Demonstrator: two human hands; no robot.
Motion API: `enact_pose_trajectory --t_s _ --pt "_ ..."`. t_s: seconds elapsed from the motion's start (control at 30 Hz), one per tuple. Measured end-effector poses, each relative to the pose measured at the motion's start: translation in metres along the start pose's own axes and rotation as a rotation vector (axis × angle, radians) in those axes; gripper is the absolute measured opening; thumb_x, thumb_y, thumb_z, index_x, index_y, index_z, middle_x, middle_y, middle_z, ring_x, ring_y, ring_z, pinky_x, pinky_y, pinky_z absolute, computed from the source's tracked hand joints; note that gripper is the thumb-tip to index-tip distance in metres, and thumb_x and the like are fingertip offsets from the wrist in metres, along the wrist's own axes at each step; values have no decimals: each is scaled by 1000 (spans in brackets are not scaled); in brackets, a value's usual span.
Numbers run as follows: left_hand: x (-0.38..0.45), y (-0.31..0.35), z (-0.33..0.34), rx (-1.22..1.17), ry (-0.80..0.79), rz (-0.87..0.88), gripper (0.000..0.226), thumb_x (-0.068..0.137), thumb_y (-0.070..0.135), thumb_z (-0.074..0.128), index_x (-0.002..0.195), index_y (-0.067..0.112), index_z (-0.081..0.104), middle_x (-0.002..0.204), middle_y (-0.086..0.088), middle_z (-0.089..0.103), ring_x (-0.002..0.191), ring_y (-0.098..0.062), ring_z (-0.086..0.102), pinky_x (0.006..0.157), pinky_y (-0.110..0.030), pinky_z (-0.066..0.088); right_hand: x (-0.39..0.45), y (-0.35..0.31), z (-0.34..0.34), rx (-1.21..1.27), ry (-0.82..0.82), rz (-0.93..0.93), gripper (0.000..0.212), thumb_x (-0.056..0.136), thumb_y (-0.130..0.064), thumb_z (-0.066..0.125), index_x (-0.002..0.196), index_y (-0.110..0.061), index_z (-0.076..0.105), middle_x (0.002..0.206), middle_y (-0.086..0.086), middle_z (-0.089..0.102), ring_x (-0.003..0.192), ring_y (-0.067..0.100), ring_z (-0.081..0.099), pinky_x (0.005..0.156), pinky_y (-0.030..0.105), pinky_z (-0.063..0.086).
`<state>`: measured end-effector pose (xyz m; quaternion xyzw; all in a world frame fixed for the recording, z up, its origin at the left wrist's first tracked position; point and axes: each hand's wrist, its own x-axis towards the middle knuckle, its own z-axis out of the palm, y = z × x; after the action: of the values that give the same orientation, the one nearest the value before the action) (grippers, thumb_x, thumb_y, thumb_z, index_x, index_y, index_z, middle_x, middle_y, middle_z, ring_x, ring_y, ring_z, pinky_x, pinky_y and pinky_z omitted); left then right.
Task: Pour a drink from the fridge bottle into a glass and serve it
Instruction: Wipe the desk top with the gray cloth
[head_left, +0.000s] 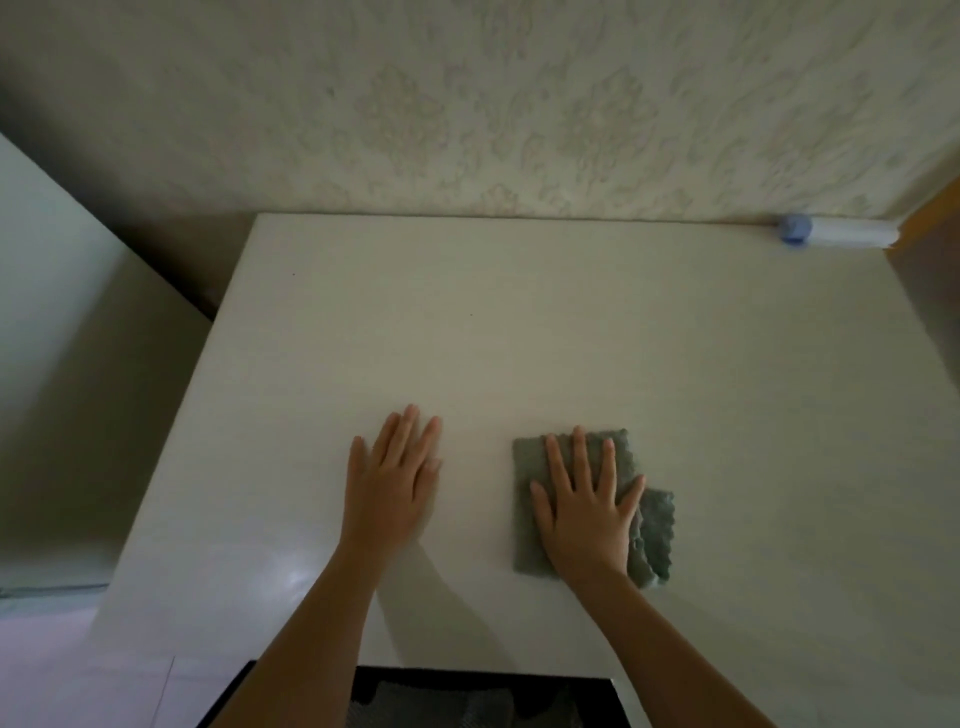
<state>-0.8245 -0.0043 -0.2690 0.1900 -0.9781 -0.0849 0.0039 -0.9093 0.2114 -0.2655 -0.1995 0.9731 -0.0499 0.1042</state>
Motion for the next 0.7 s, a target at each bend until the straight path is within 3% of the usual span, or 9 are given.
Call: enact_pose_trajectory --t_s 0.2,0.4,0.6,0.7 --pt "0 -12 7 -202 104 -40 46 98 38 28 142 31 38 153 9 29 142 -6 20 114 -44 22 0 -62 12 24 29 -63 57 92 -51 22 146 -31 21 155 -1 17 143 31 10 106 66 9" --pt "5 -26 10 -383 169 -84 52 96 44 24 138 21 46 149 6 39 139 -6 27 113 -35 27 -6 -136 22 30 8 -284 59 91 -50 30 145 -26 25 154 1 22 142 31 11 105 67 20" --pt "4 -31 12 -372 193 -81 53 96 44 24 137 19 48 148 5 40 139 -9 29 112 -37 28 -3 -126 18 0 31 -335 53 93 -48 26 143 -29 29 152 -2 27 141 24 19 106 61 24" --pt "5 -32 12 -381 224 -63 48 97 39 30 134 17 52 145 2 45 137 -12 35 108 -40 34 5 -91 13 10 58 -242 50 90 -43 30 139 -31 38 149 -3 35 139 21 26 106 59 26"
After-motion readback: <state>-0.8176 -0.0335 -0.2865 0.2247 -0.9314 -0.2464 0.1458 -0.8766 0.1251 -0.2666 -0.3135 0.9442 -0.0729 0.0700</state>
